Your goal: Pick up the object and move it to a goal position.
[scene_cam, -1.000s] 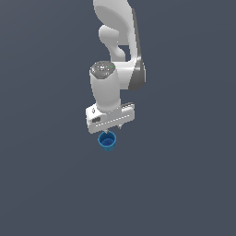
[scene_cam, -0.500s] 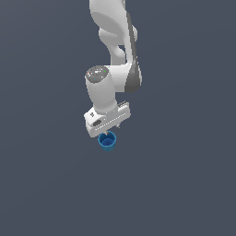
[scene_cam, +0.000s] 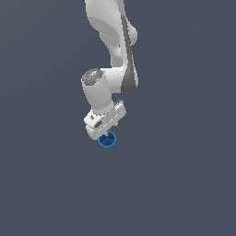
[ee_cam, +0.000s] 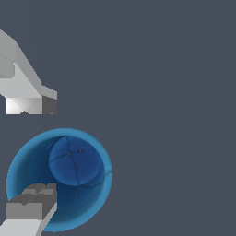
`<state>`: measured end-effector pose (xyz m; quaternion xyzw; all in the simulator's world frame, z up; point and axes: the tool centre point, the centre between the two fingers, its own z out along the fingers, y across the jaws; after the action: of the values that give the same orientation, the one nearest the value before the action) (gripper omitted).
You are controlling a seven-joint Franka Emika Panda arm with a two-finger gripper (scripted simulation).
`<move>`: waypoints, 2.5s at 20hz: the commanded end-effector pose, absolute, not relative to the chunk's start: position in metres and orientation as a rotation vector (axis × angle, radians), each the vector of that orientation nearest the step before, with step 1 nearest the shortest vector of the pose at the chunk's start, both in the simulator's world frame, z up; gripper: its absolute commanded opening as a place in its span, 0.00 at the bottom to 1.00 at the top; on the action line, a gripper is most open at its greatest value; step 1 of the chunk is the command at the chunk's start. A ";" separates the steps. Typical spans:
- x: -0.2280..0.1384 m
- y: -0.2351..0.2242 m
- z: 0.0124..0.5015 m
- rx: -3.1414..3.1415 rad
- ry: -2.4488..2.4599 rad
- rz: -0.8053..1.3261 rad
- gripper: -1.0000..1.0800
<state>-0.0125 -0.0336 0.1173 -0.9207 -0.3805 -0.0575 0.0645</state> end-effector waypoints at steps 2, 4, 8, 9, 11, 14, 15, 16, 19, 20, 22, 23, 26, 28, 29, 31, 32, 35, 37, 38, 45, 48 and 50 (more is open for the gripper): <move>-0.015 -0.035 0.113 -2.724 -1.250 -0.199 0.62; -0.017 -0.036 0.111 -2.692 -1.305 -0.214 0.62; -0.020 -0.037 0.107 -2.625 -1.414 -0.247 0.62; -0.020 -0.038 0.106 -2.608 -1.441 -0.256 0.62; -0.021 -0.038 0.105 -2.575 -1.492 -0.273 0.62; -0.023 -0.039 0.103 -2.530 -1.558 -0.296 0.62; -0.024 -0.039 0.103 -2.517 -1.577 -0.303 0.62; -0.024 -0.039 0.102 -2.505 -1.595 -0.310 0.62; -0.025 -0.040 0.101 -2.473 -1.640 -0.327 0.62; -0.025 -0.040 0.101 -2.464 -1.652 -0.331 0.62; -0.026 -0.040 0.101 -2.449 -1.673 -0.340 0.62; -0.026 -0.040 0.101 -2.443 -1.681 -0.343 0.62; -0.026 -0.040 0.100 -2.430 -1.698 -0.350 0.62; -0.026 -0.041 0.100 -2.426 -1.703 -0.352 0.62; -0.026 -0.040 0.100 -2.426 -1.704 -0.352 0.62; -0.026 -0.041 0.100 -2.429 -1.699 -0.351 0.62; -0.026 -0.040 0.099 -2.429 -1.699 -0.351 0.62; -0.026 -0.039 0.092 -2.429 -1.700 -0.351 0.62; -0.025 -0.036 0.085 -2.427 -1.702 -0.351 0.62; -0.025 -0.036 0.081 -2.427 -1.702 -0.351 0.62; -0.025 -0.033 0.073 -2.426 -1.704 -0.351 0.00; -0.025 -0.033 0.073 -2.426 -1.704 -0.351 0.00; -0.025 -0.033 0.073 -2.426 -1.704 -0.351 0.00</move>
<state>-0.0242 -0.0345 0.0740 -0.8107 -0.5683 -0.1175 0.0771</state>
